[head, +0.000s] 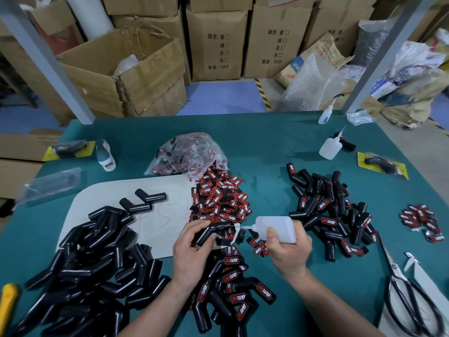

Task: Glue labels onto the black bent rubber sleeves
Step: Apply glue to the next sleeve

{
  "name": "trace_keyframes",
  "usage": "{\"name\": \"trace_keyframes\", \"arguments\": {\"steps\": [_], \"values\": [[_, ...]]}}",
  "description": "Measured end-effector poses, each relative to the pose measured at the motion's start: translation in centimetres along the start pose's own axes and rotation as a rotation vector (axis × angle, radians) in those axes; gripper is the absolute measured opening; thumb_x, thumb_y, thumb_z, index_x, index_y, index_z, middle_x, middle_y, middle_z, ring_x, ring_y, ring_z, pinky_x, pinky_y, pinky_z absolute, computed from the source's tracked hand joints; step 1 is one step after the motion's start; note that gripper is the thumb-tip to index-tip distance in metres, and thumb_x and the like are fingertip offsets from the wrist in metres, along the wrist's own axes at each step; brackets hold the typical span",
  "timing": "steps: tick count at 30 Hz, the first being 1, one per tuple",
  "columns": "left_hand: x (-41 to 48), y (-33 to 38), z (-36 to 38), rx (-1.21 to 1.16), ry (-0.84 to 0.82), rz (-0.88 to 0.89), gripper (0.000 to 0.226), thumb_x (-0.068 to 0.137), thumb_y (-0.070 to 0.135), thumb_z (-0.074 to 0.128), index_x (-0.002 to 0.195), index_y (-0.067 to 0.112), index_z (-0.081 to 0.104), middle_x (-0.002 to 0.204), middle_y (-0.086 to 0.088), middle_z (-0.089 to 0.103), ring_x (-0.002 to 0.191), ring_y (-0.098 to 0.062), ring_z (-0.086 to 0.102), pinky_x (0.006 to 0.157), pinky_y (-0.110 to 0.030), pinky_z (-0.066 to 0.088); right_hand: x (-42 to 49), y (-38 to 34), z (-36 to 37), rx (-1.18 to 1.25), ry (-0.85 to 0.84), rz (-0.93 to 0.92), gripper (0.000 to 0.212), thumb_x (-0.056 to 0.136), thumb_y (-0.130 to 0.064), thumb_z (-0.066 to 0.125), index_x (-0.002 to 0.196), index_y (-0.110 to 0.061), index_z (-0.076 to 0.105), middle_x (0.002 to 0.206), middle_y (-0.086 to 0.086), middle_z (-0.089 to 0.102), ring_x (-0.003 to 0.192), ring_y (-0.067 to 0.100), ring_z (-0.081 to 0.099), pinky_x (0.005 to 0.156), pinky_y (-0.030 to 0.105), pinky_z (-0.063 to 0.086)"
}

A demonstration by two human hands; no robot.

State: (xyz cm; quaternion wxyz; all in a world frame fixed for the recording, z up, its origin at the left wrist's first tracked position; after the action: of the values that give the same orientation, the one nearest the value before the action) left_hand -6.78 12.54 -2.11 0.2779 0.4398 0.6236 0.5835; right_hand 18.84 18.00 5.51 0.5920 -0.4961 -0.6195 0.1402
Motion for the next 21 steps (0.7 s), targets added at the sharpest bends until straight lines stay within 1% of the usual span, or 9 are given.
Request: {"name": "trace_keyframes", "arguments": {"steps": [3, 7, 10, 13, 14, 15, 18, 21], "values": [[0.01, 0.14, -0.04, 0.000, 0.003, 0.010, 0.053, 0.085, 0.003, 0.081, 0.110, 0.048, 0.072, 0.118, 0.017, 0.068, 0.114, -0.004, 0.065, 0.086, -0.006, 0.048, 0.09, -0.22, -0.01, 0.002, 0.001, -0.011, 0.075, 0.092, -0.065, 0.051, 0.068, 0.007, 0.057, 0.058, -0.005, 0.047, 0.057, 0.004, 0.047, 0.051, 0.000, 0.034], [0.00, 0.12, -0.04, -0.012, 0.006, 0.002, 0.054, 0.085, 0.002, 0.081, 0.110, 0.049, 0.072, 0.117, 0.017, 0.068, 0.114, -0.004, 0.065, 0.088, -0.006, 0.049, 0.13, -0.19, 0.09, -0.004, -0.005, -0.011, 0.077, 0.091, -0.066, 0.050, 0.068, 0.007, 0.057, 0.058, -0.005, 0.047, 0.056, 0.004, 0.047, 0.049, 0.003, 0.034], [-0.06, 0.00, -0.06, -0.011, 0.007, -0.014, 0.052, 0.085, 0.003, 0.081, 0.109, 0.049, 0.072, 0.117, 0.018, 0.068, 0.114, -0.004, 0.065, 0.090, -0.008, 0.049, 0.06, -0.07, 0.11, -0.005, -0.006, -0.011, 0.076, 0.091, -0.066, 0.051, 0.068, 0.006, 0.057, 0.057, -0.004, 0.047, 0.056, 0.005, 0.047, 0.050, 0.001, 0.034], [-0.03, 0.00, -0.10, -0.017, 0.012, -0.026, 0.051, 0.085, 0.003, 0.081, 0.110, 0.048, 0.072, 0.116, 0.019, 0.068, 0.114, -0.003, 0.064, 0.094, -0.009, 0.047, -0.09, 0.06, 0.12, -0.013, -0.004, -0.006, 0.071, 0.090, -0.063, 0.054, 0.068, 0.005, 0.057, 0.054, -0.001, 0.049, 0.055, 0.010, 0.048, 0.045, 0.008, 0.037], [0.00, 0.01, -0.10, -0.021, 0.014, -0.027, 0.051, 0.085, 0.003, 0.081, 0.110, 0.047, 0.072, 0.116, 0.018, 0.068, 0.114, -0.004, 0.064, 0.095, -0.010, 0.047, -0.13, 0.11, 0.11, -0.020, 0.000, -0.003, 0.067, 0.089, -0.059, 0.056, 0.068, 0.004, 0.057, 0.055, -0.002, 0.048, 0.055, 0.009, 0.047, 0.043, 0.011, 0.038], [0.02, 0.03, -0.07, -0.023, 0.016, -0.024, 0.052, 0.085, 0.001, 0.081, 0.110, 0.046, 0.073, 0.116, 0.018, 0.068, 0.114, -0.004, 0.065, 0.095, -0.009, 0.047, -0.16, 0.10, 0.06, -0.024, 0.006, -0.001, 0.065, 0.089, -0.058, 0.057, 0.067, 0.004, 0.057, 0.056, -0.004, 0.047, 0.055, 0.007, 0.045, 0.043, 0.011, 0.038], [0.02, 0.18, -0.08, -0.022, 0.020, -0.016, 0.053, 0.084, -0.001, 0.081, 0.109, 0.045, 0.072, 0.115, 0.016, 0.069, 0.113, -0.004, 0.065, 0.094, -0.008, 0.046, -0.16, -0.15, 0.03, -0.007, 0.008, -0.001, 0.074, 0.091, -0.065, 0.052, 0.067, 0.004, 0.057, 0.058, -0.008, 0.044, 0.057, 0.003, 0.044, 0.052, -0.001, 0.033], [0.08, 0.26, -0.12, -0.020, 0.020, -0.017, 0.054, 0.084, -0.001, 0.081, 0.108, 0.047, 0.072, 0.114, 0.017, 0.069, 0.112, -0.003, 0.065, 0.089, -0.006, 0.047, -0.17, -0.15, -0.01, 0.002, 0.012, 0.000, 0.075, 0.091, -0.066, 0.051, 0.067, 0.005, 0.057, 0.058, -0.007, 0.044, 0.057, 0.002, 0.044, 0.053, -0.002, 0.031]]}}
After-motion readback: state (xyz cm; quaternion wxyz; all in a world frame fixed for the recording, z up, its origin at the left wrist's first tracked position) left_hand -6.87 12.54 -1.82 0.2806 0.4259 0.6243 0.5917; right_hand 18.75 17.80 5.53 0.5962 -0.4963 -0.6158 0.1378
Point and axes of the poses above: each hand's wrist, its own x-axis towards the middle knuckle, its own z-axis out of the palm, y = z × x, the point moved 8 cm from there along x, towards the middle knuckle
